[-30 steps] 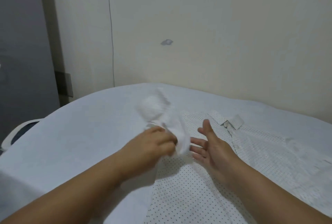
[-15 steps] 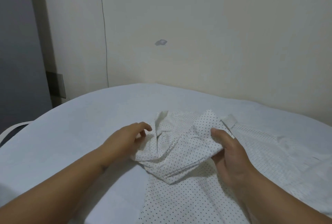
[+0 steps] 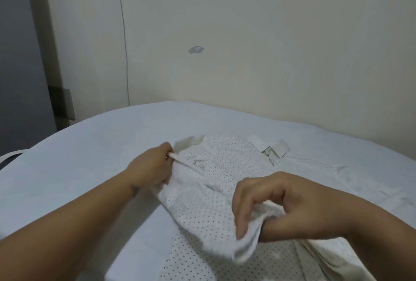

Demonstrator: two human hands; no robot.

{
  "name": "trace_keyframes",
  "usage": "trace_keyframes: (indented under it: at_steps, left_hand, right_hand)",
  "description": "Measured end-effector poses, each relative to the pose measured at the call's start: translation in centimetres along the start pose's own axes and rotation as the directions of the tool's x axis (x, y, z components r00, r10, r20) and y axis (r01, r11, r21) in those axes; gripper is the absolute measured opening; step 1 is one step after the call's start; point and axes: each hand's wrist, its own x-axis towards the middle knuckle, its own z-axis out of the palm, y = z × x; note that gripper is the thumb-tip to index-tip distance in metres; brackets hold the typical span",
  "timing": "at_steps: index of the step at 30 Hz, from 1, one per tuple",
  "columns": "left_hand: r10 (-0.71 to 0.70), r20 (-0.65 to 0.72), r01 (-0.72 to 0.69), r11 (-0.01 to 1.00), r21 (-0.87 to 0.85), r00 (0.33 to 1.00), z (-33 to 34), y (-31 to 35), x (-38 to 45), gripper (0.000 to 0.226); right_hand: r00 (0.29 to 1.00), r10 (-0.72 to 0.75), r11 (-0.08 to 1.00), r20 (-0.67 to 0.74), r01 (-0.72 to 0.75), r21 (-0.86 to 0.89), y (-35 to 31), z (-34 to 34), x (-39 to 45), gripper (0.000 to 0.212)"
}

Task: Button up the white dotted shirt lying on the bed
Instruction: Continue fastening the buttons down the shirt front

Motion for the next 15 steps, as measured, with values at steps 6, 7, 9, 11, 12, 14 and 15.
trace_keyframes:
  at_steps: [6,7,9,11,12,14,15]
  left_hand:
    - [-0.14,-0.182,0.135,0.99,-0.038,0.973,0.3,0.0,0.5,0.023]
    - [-0.127,-0.16,0.123,0.992,-0.038,0.979,0.6,0.1,0.3,0.029]
    - [-0.111,-0.105,0.109,0.994,-0.022,0.988,1.6,0.3,-0.1,0.041]
    - [-0.131,-0.142,0.14,0.989,0.053,0.981,2.7,0.5,-0.6,0.042]
    - [-0.13,-0.194,0.154,0.981,0.119,0.972,3.1,0.5,-0.9,0.04]
    - [-0.104,-0.236,0.159,0.961,0.226,0.966,3.7,0.1,-1.5,0.039]
    - [-0.086,-0.22,0.141,0.959,0.246,0.972,3.7,-0.2,-1.8,0.04]
  right_hand:
    - [0.931,0.339,0.846,0.135,-0.239,-0.476,-0.5,1.4,-0.1,0.034]
    - [0.901,0.411,0.837,0.143,-0.31,-0.451,-0.3,1.6,-0.1,0.034]
    - [0.882,0.467,0.836,0.072,-0.413,-0.362,0.7,1.7,-0.1,0.025]
    - [0.876,0.476,0.82,-0.075,-0.473,-0.323,2.2,1.3,0.0,0.011]
    - [0.868,0.476,0.813,-0.141,-0.496,-0.306,3.0,1.1,0.0,0.007]
    - [0.838,0.5,0.806,-0.218,-0.542,-0.238,4.3,1.0,0.0,0.007]
    - [0.824,0.516,0.806,-0.234,-0.559,-0.194,4.8,1.2,-0.1,0.009]
